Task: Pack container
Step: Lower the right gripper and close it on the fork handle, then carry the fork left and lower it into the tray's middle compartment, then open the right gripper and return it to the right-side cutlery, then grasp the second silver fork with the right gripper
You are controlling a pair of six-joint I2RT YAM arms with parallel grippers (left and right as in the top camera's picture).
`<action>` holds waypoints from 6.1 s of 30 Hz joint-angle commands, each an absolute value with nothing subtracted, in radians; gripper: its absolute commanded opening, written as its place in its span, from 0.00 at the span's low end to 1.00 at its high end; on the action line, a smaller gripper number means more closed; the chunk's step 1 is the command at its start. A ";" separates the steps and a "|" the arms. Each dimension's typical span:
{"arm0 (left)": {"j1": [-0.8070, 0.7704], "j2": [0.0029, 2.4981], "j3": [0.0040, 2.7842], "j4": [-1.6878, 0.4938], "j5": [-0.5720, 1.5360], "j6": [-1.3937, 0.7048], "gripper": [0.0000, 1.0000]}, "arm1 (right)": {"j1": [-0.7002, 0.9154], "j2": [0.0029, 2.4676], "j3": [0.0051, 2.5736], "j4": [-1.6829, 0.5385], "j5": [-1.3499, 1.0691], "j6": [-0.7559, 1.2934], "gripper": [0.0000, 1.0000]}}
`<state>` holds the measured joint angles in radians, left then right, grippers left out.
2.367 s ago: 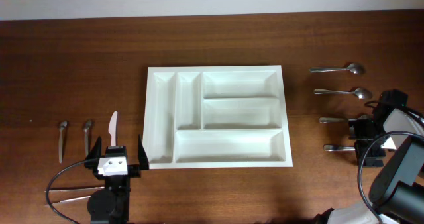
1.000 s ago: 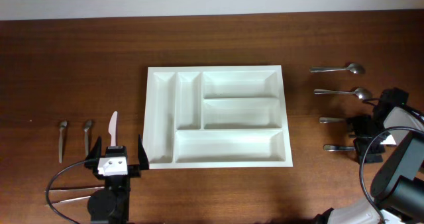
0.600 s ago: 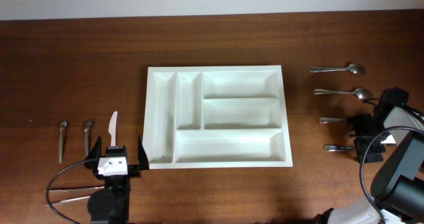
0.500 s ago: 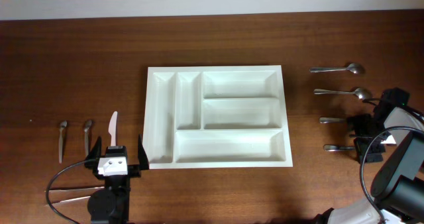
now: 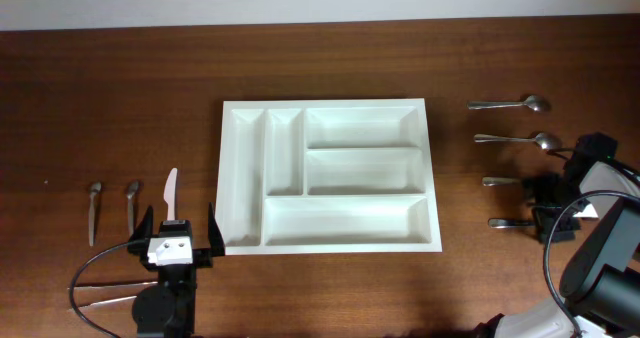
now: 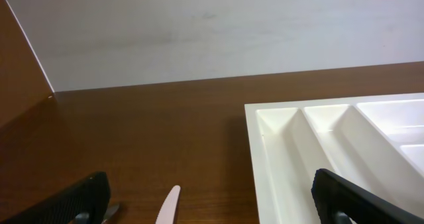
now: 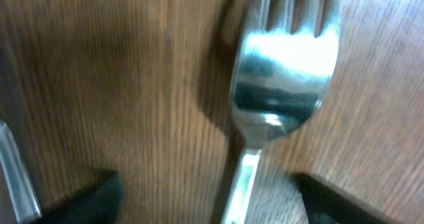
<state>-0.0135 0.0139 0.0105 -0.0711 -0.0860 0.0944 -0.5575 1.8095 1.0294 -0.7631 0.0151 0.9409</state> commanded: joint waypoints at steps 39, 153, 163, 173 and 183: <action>-0.008 0.006 0.009 -0.075 -0.084 0.110 0.99 | -0.302 1.840 1.647 -1.170 -0.178 0.997 0.04; -0.008 0.006 0.009 -0.075 -0.083 0.110 0.99 | -0.477 2.067 1.632 -1.147 0.020 0.879 0.99; -0.008 0.006 0.009 -0.075 -0.084 0.110 0.99 | -0.478 2.067 1.425 -0.958 0.027 0.879 0.99; -0.008 0.006 0.009 -0.075 -0.083 0.110 0.99 | -0.478 2.067 1.394 -0.926 0.025 0.967 0.99; -0.008 0.006 0.009 -0.075 -0.083 0.110 0.99 | -0.478 2.067 1.394 -0.927 0.012 1.030 0.83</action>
